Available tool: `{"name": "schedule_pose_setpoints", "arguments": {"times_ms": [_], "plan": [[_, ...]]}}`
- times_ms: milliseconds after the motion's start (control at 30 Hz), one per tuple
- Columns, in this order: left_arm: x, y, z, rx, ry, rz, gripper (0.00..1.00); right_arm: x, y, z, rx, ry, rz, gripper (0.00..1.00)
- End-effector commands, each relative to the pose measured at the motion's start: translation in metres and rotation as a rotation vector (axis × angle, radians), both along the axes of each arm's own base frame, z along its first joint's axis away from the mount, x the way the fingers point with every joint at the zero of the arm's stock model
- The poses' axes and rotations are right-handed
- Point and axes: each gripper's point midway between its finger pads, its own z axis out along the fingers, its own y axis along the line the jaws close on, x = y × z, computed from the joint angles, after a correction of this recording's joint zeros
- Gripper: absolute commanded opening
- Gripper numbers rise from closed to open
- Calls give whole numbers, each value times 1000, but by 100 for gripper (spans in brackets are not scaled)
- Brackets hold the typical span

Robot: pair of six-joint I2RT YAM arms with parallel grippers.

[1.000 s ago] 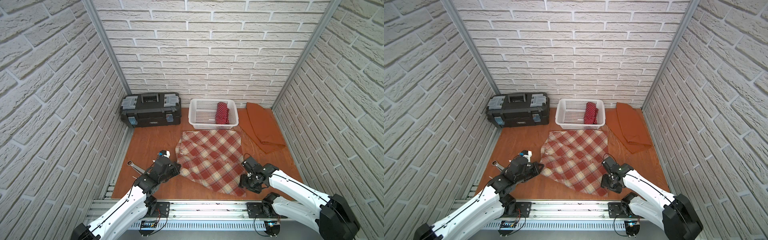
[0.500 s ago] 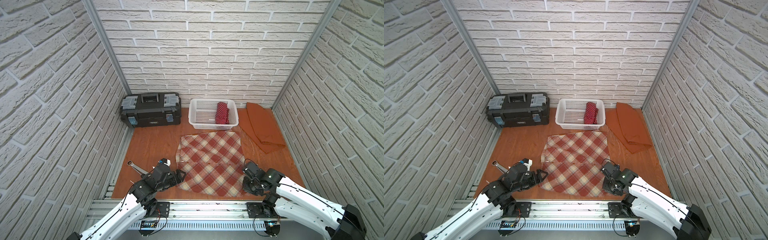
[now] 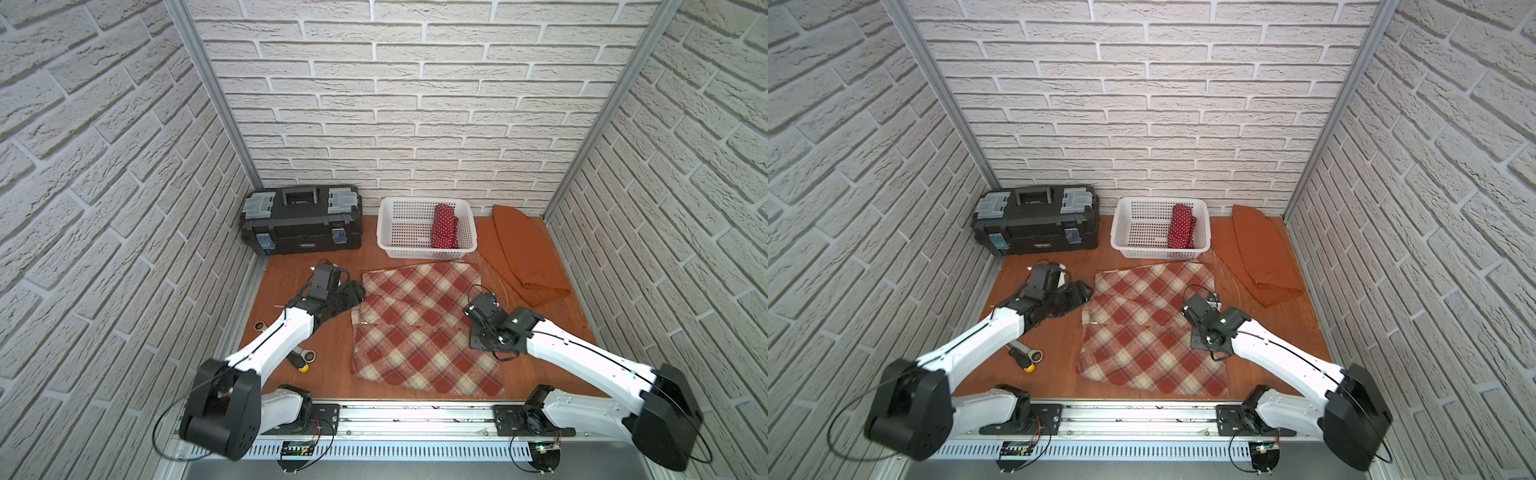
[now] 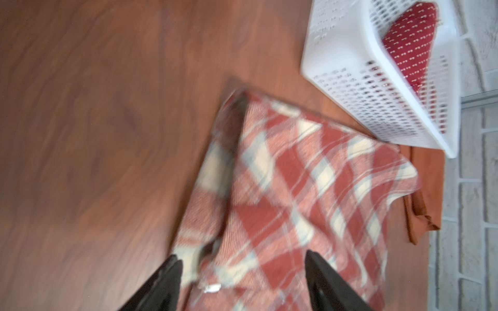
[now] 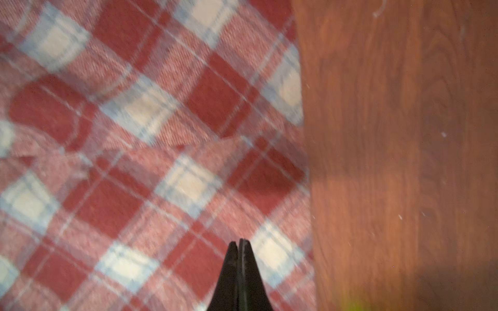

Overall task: Roll up the skirts
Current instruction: Flatten out the skirt at the center of the board.

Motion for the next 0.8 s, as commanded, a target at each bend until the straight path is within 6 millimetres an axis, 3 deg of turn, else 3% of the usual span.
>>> {"name": "schedule_pose_setpoints", "arguments": {"times_ms": [0, 133, 300, 400, 533, 633, 767], "plan": [[36, -31, 18, -78, -150, -110, 2, 69, 26, -1, 32, -90, 91, 2], [41, -56, -6, -160, -121, -138, 0, 100, 29, -32, 25, 1, 85, 2], [33, -80, -36, -190, -76, -167, 0, 111, 12, -61, 36, 79, 20, 2], [35, -74, -71, -189, 3, -128, 0, 114, 4, -66, 38, 97, 5, 2], [49, -51, -101, -200, 57, -19, 0, 126, -5, -64, 30, 98, 4, 2], [60, -43, -110, -171, 78, -1, 0, 137, -10, -62, 39, 99, -10, 2], [77, -40, -109, -127, 64, -5, 0, 154, -8, -60, 64, 89, -7, 2]]}}
